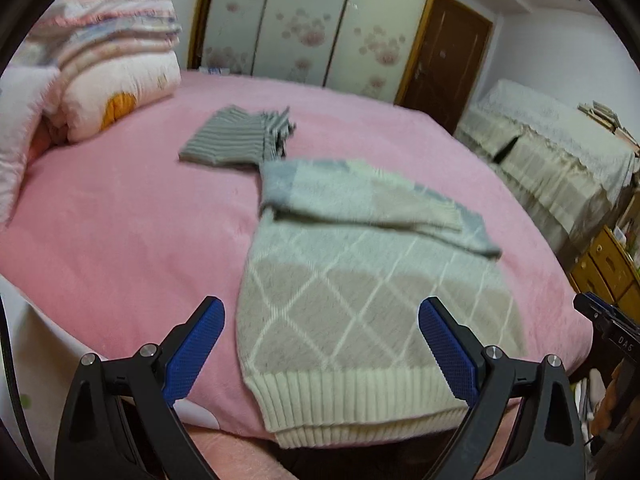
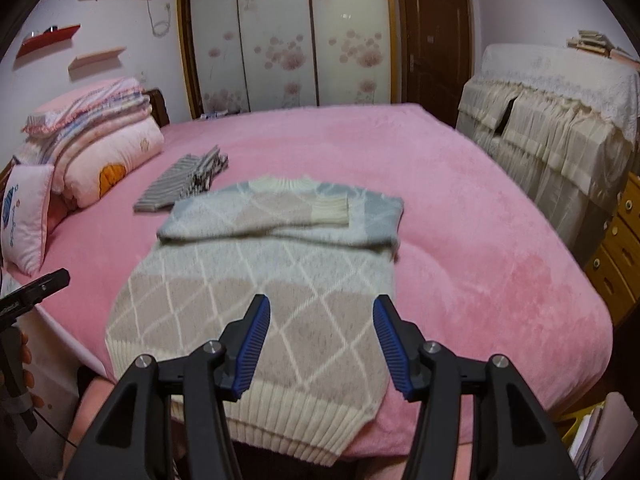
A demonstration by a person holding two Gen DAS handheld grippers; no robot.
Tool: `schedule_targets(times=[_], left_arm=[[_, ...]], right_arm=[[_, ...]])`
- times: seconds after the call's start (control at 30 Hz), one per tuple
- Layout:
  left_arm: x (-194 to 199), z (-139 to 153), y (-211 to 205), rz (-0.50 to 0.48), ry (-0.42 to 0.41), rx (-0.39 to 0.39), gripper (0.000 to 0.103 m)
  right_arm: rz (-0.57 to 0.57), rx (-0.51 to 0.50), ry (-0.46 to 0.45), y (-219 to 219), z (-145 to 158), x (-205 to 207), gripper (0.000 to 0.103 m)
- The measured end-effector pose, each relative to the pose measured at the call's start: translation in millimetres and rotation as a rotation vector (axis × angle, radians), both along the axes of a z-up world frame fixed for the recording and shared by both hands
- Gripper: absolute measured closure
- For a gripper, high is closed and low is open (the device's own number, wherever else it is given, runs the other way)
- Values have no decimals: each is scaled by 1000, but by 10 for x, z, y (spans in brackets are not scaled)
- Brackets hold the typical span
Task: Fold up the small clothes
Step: 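Grasp the ribbed hem with the left tool while the right tool grasps it too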
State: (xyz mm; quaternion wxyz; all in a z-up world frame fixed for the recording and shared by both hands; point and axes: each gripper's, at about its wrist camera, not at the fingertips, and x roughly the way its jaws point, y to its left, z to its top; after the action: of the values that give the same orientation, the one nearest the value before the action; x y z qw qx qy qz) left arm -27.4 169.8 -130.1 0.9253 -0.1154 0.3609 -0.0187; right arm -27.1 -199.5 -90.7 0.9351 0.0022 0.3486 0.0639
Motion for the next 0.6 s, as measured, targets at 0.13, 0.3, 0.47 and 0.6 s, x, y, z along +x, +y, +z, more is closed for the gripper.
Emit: schedule_targets(times=[0.13, 0.3, 0.47, 0.6], left_arm=[[57, -496, 161, 8, 87, -56, 6], [71, -1115, 315, -1, 241, -173, 6], [40, -1455, 357, -28, 286, -320, 7], [0, -1624, 340, -44, 307, -364, 8]], right_arm=[[1, -35, 34, -49, -334, -35, 49], [2, -79, 91, -157, -768, -116, 49], [-5, 5, 198, -334, -1125, -158, 49], [-14, 66, 274, -430, -1327, -114, 49]])
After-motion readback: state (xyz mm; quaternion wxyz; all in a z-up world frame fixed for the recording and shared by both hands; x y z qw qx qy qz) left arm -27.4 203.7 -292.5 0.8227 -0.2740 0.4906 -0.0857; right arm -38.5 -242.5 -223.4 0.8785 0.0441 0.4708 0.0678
